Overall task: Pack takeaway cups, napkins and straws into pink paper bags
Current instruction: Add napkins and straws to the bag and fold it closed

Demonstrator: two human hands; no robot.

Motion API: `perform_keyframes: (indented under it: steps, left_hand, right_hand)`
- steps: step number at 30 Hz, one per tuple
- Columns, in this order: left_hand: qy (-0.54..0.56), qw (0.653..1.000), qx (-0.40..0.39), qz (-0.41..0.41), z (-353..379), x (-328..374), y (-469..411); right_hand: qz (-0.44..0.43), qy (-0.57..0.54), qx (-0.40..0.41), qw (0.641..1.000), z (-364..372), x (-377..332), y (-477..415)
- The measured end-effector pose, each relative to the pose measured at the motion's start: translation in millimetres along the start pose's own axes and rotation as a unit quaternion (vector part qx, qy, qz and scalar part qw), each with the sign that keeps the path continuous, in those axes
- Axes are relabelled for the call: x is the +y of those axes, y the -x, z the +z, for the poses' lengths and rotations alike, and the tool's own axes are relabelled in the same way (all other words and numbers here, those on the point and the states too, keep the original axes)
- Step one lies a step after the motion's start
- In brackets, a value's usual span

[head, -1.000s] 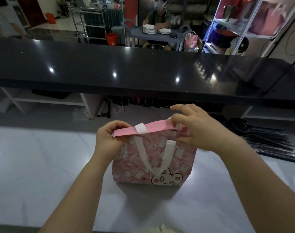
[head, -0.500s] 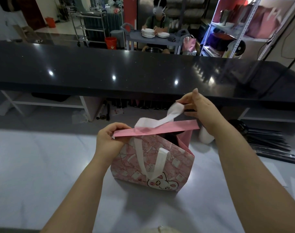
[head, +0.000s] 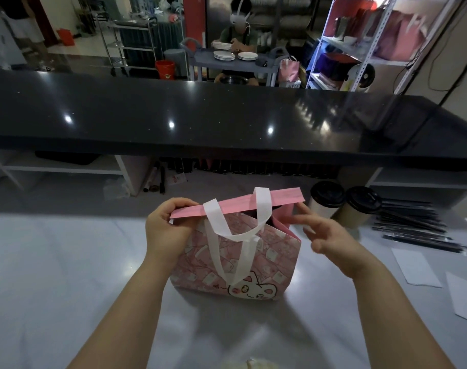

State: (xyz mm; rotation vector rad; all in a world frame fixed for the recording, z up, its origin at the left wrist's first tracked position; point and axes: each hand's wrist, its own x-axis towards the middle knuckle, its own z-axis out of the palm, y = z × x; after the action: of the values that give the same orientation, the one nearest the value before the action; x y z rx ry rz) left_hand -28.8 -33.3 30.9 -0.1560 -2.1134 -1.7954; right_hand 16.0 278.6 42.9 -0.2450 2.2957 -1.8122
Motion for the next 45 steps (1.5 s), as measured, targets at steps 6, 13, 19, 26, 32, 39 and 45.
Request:
perform_keyframes:
  steps: [6, 13, 19, 26, 32, 39, 45]
  left_hand:
    - [0.009, 1.000, 0.019, 0.000, -0.8, -1.6, 2.8]
    - [0.022, 0.999, 0.024, -0.006, -4.8, -3.6, 3.5]
    - [0.016, 1.000, 0.019, -0.004, -6.1, -1.5, 1.7]
    - [0.015, 1.000, 0.010, -0.006, -4.2, -0.6, 1.4]
    - [0.018, 1.000, 0.003, -0.004, -6.4, -0.9, -1.2]
    - [0.024, 0.999, -0.027, -0.023, -11.6, -2.5, -9.2]
    - [0.056, 0.994, -0.067, -0.066, -17.7, -1.6, -17.5]
  right_hand:
    - [0.013, 0.005, 0.026, 1.000, 27.6, 3.4, -5.8]
    - [-0.062, -0.133, 0.191, 0.971, 58.5, 11.5, -17.2]
    - [-0.086, -0.114, 0.273, 0.951, 62.0, 17.2, -15.4]
    - [-0.099, -0.122, 0.250, 0.955, 75.3, 24.2, -16.7]
    - [-0.095, -0.107, 0.262, 0.954, 63.0, 25.4, -17.4]
    - [-0.060, -0.073, 0.142, 0.985, 25.2, 1.9, -31.4]
    - [-0.052, -0.123, 0.146, 0.980, 22.2, 1.5, -53.0]
